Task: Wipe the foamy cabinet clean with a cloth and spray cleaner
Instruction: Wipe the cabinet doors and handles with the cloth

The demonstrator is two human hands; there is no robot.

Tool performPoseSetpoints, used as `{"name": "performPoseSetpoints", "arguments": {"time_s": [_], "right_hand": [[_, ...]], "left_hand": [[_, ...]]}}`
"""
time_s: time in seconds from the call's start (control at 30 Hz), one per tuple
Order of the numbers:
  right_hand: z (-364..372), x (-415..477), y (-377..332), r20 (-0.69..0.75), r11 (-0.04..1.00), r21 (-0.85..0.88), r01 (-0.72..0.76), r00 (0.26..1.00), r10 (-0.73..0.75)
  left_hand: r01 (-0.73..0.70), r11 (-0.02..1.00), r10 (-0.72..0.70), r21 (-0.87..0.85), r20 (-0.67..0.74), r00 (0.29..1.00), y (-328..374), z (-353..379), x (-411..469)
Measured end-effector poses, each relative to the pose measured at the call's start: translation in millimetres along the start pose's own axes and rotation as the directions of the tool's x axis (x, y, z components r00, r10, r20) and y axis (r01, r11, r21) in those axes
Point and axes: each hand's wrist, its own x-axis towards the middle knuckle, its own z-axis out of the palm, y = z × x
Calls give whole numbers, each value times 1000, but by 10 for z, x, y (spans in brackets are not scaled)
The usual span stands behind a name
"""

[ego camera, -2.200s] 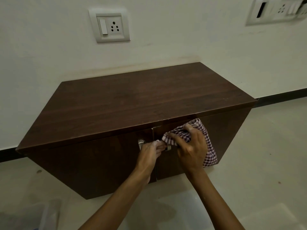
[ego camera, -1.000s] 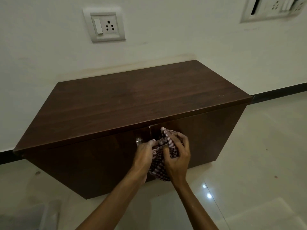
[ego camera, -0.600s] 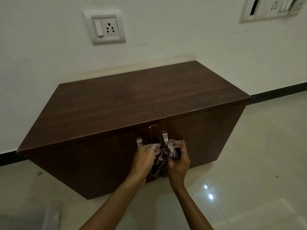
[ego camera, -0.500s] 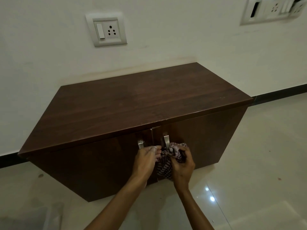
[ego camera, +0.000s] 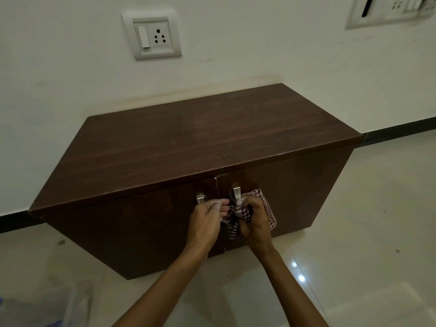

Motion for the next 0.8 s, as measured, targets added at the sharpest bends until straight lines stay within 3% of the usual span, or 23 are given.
{"name": "performPoseSetpoints", "arguments": {"time_s": [0.13, 0.3, 0.4, 0.53, 0.67, 0.7, 0.8], "right_hand": [[-43, 66, -210, -97, 958, 177, -225, 965, 244], [-92, 140, -347, -125, 856, 407, -319, 909, 398], [-71, 147, -344, -137, 888, 344, -304, 920, 368], [-36, 52, -179, -45, 973, 124, -194, 979, 201], [-1, 10, -72, -56, 998, -58, -37, 998, 34], [23, -3, -72, -83, 997, -65, -49, 996, 43], [100, -60, -254, -239, 962, 94, -257, 932, 272]], "left_hand": [[-11, 1000, 11, -13, -4, 1000, 25, 9, -6], [-78, 995, 76, -62, -33, 997, 110, 4, -33], [-124, 991, 118, -60, -92, 989, 150, -30, -18], [-131, 991, 128, -36, -92, 988, 122, -61, -38], [-133, 991, 132, 4, -122, 984, 98, -171, -48], [-132, 991, 132, 4, -132, 982, 94, -207, -48], [-127, 992, 124, -8, -133, 983, 83, -311, -90]]}}
